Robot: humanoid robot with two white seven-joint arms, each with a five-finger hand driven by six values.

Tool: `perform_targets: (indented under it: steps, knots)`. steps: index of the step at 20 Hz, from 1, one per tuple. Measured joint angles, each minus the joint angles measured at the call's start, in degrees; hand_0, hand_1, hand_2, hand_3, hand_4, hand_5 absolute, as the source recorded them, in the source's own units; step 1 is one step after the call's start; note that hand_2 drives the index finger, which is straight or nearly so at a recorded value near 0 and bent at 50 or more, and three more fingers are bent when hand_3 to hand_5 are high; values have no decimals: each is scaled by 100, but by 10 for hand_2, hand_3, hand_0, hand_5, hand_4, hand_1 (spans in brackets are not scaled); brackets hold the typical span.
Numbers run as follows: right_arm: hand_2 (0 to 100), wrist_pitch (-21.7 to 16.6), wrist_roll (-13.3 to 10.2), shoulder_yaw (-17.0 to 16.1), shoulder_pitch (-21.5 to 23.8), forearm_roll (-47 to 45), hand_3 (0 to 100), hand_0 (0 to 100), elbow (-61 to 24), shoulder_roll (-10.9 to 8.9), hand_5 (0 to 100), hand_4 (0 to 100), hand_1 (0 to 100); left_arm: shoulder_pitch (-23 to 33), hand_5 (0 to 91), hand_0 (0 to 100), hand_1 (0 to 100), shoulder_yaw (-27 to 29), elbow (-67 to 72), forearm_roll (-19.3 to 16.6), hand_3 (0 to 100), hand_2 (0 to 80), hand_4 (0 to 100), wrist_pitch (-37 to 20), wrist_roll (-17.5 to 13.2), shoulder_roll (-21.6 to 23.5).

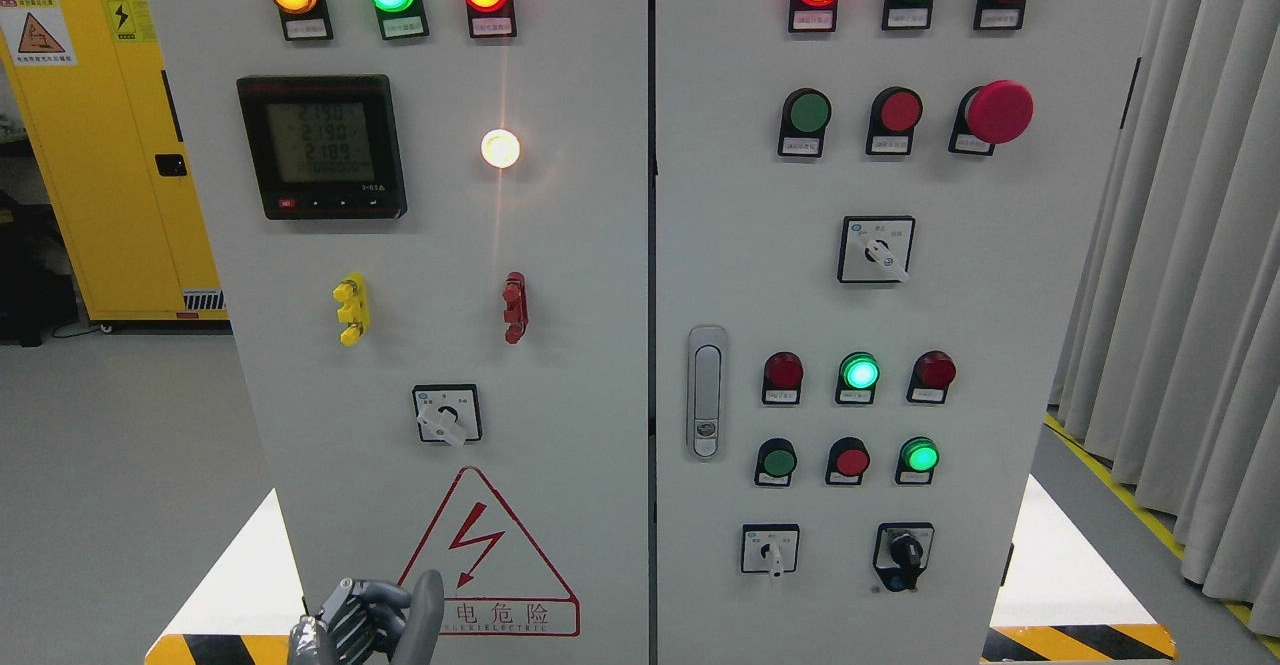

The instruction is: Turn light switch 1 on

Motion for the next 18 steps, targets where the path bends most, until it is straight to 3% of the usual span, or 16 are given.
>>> perform_targets:
  steps: [5,6,8,12,13,14,15,16,17,18]
  knots:
    - [40,0,0,0,0,0,0,0,0,0,0,0,500,852,765,14,418,161,735,706,925,586,894,-1349,-553,208]
    - [40,0,0,0,0,0,0,0,0,0,0,0,500,963,654,11,408,184,967,809,881,555,854,-1583,-644,240]
    - [40,0,0,0,0,0,0,0,0,0,0,0,500,1128,539,6,401,222,1499,988,832,518,810,-2014,-896,293]
    - [40,0,0,0,0,0,0,0,0,0,0,0,500,1331,321,0,378,286,2775,1186,662,376,626,-2572,-1384,378]
    - [40,0,0,0,0,0,0,0,0,0,0,0,500,1361,119,0,374,300,3113,1221,529,264,485,-2637,-1529,395]
    - [40,0,0,0,0,0,0,0,0,0,0,0,500,1383,110,0,374,311,3425,1245,524,264,479,-2686,-1644,408]
    - [40,0,0,0,0,0,0,0,0,0,0,0,500,1400,45,0,374,322,3782,1266,446,222,412,-2708,-1809,423]
    - [40,0,0,0,0,0,0,0,0,0,0,0,500,1407,0,0,377,333,4127,1276,352,146,362,-2724,-1954,436]
    - [40,0,0,0,0,0,0,0,0,0,0,0,500,1409,0,0,378,341,4445,1282,329,132,349,-2730,-2076,446]
    - [40,0,0,0,0,0,0,0,0,0,0,0,500,1405,0,0,373,351,4824,1283,255,53,294,-2752,-2176,458]
